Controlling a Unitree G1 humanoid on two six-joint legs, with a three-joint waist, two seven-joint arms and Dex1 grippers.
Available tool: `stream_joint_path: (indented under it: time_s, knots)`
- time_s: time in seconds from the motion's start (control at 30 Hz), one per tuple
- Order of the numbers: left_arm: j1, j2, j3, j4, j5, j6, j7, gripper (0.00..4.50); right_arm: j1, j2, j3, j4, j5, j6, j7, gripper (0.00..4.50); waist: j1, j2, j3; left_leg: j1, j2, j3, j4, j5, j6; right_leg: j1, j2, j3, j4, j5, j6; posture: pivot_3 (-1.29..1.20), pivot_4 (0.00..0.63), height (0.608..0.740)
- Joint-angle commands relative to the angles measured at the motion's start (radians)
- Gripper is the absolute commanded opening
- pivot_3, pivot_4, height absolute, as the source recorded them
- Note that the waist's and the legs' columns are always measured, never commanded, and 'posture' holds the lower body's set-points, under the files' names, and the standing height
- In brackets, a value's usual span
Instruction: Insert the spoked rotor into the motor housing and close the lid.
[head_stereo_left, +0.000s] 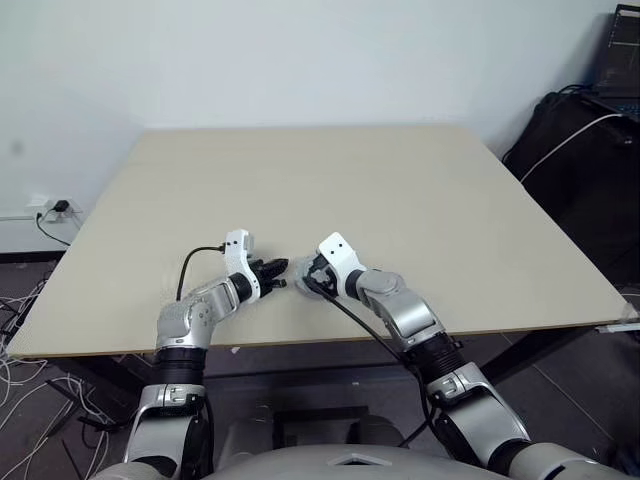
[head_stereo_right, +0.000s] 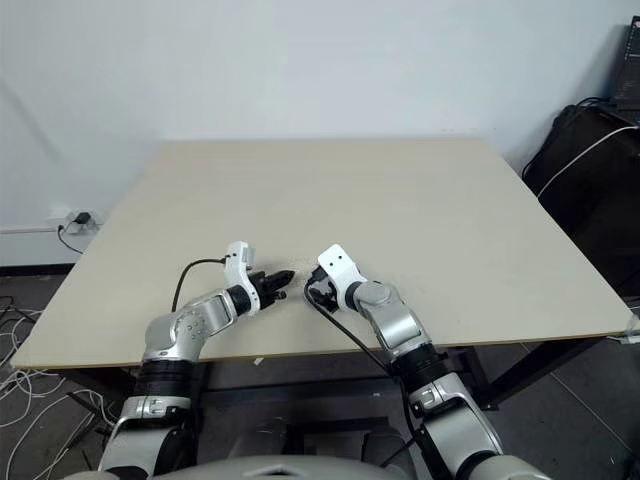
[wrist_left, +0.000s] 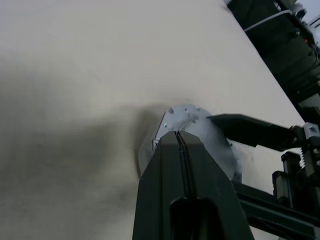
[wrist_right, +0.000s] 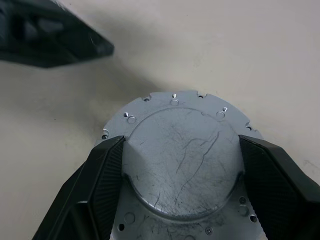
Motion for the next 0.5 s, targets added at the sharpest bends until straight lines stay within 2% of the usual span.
stream_joint_path:
  time_s: [0.03,0.5]
  knots:
    - [-0.049,0.001,-0.028,0.031,0.009,0.008,-0.012,0.0,0.009,-0.022,-0.018,-0.001,-0.017,0.029,-0.017,3.19,0.0,-0.001,0.001,0.0,0.0,0.0,0.0,0.0,0.0,0.0,0.0,0.0,0.0,0.0,0.0,0.0,0.0,0.74]
    - [-0.164,-0.033,-0.066,0.238,0.076,0.014,0.047,0.0,0.017,-0.018,-0.016,-0.02,-0.014,0.037,-0.023,3.19,0.002,-0.002,0.001,-0.001,0.0,0.0,-0.001,0.0,0.0,-0.001,-0.001,0.0,-0.001,0.0,0.0,0.0,0.0,0.74]
